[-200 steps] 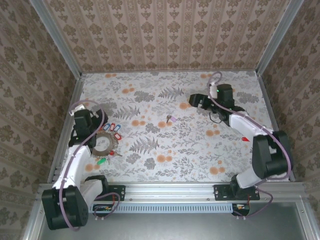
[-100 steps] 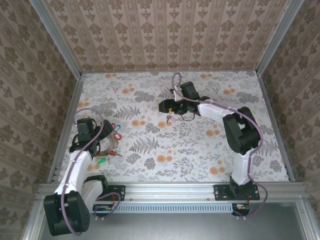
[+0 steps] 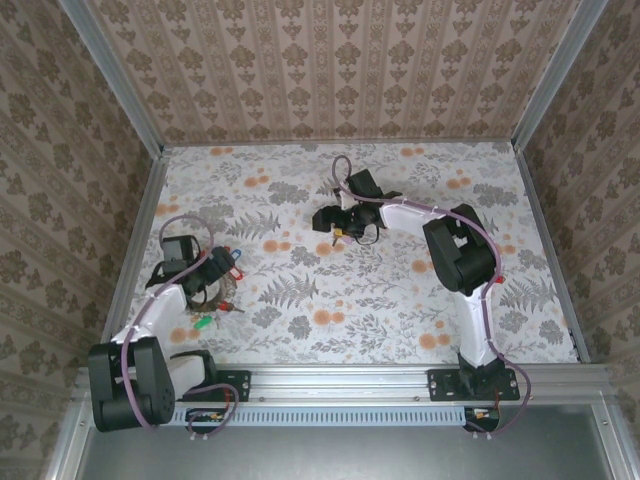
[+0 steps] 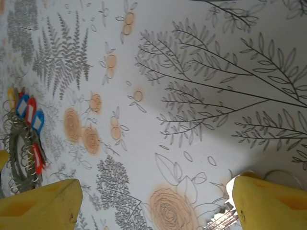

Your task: Put the keys on the keyring

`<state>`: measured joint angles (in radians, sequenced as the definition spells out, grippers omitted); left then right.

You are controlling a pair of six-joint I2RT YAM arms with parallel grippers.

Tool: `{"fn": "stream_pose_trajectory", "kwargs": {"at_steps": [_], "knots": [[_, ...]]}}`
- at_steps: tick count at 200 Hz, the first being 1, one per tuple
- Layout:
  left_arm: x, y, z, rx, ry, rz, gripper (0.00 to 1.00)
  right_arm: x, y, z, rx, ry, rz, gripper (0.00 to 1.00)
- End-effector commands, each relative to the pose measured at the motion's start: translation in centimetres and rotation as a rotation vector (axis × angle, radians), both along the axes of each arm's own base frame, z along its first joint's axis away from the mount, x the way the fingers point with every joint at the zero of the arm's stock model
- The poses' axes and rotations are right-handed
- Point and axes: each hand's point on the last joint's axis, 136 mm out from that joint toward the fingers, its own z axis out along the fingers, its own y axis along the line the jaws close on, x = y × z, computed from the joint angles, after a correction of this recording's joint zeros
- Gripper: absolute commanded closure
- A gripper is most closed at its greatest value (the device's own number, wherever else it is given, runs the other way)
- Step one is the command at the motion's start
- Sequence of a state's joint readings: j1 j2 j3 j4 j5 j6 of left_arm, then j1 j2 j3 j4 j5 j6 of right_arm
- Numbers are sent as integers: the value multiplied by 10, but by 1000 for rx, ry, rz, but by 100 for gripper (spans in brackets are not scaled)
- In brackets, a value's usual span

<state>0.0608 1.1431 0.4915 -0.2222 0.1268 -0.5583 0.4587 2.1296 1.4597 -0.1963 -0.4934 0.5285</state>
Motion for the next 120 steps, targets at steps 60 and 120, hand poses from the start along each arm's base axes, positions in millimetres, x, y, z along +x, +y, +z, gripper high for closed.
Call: {"fn": "stream_pose_trajectory", "kwargs": {"at_steps": [60, 120], "knots": [[17, -27, -12, -60, 31, -152, 0, -26, -82, -24, -178, 66, -121, 17], [12, -61, -19, -91, 64, -245, 0, -94, -176, -27, -276, 107, -303, 17]]}}
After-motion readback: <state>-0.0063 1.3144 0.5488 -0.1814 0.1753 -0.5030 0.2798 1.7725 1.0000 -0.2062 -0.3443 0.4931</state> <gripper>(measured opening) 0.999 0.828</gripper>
